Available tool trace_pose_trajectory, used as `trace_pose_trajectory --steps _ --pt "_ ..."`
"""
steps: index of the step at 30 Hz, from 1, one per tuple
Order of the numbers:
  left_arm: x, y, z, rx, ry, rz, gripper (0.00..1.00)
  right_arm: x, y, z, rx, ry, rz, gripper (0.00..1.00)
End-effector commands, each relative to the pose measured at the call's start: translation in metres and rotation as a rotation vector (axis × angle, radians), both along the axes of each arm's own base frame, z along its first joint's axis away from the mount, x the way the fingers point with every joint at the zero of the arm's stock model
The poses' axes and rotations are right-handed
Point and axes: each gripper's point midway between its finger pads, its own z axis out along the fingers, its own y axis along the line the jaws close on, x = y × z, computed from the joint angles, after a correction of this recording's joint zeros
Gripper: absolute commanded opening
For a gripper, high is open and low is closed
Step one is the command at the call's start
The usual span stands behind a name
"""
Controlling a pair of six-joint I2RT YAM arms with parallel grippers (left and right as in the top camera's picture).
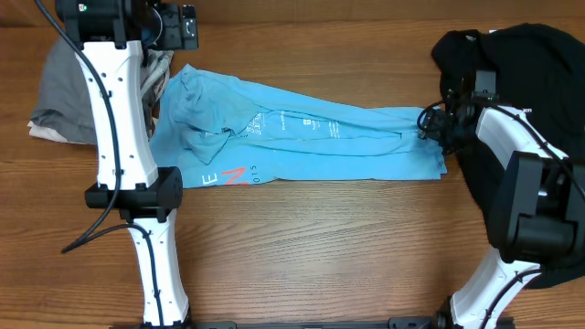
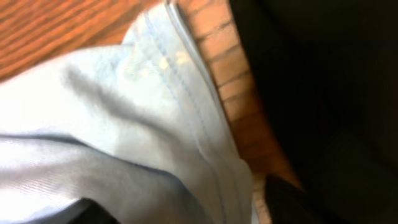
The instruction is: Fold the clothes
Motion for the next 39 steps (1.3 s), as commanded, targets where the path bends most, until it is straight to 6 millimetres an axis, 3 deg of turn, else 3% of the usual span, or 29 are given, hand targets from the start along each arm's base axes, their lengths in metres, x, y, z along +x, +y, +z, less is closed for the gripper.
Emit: trace_pose_trajectory --steps 1,6,10,16,20,25,30,33,39 --pt "-0.005 -0.015 0.014 -0.02 -0.034 -0.043 1.0 -0.045 0.023 -0.059 0.109 0.177 0.017 0.52" --pt "-0.005 -0.019 0.014 -0.019 -0.033 -0.052 1.0 -0.049 0.045 -0.056 0.186 0.189 0.054 0.22" --pt "-0.005 -0.02 0.014 -0.017 -0.033 -0.053 1.0 -0.054 0.061 -0.055 0.212 0.209 0.083 0.04" --pt "-0.004 -0.011 0.014 0.024 -0.034 -0.025 1.0 -0.053 0.052 -0.037 0.229 0.237 0.043 0.04" --pt "-0.004 -0.009 0.014 0.034 -0.034 -0.018 1.0 -0.042 0.024 0.001 0.233 0.202 -0.02 0.04" --pt "-0.004 -0.006 0.014 0.048 -0.034 -0.009 1.0 -0.035 -0.014 0.063 0.221 0.146 -0.056 0.04" --pt "-0.004 -0.006 0.014 0.053 -0.034 -0.015 1.0 -0.029 -0.039 0.107 0.199 0.078 -0.065 0.04" --pt "-0.004 -0.006 0.014 0.055 -0.034 -0.017 1.0 -0.026 -0.04 0.121 0.192 0.063 -0.052 0.04" --pt "-0.004 -0.006 0.014 0.055 -0.034 -0.017 1.0 -0.025 -0.012 0.127 0.197 0.085 -0.001 0.04"
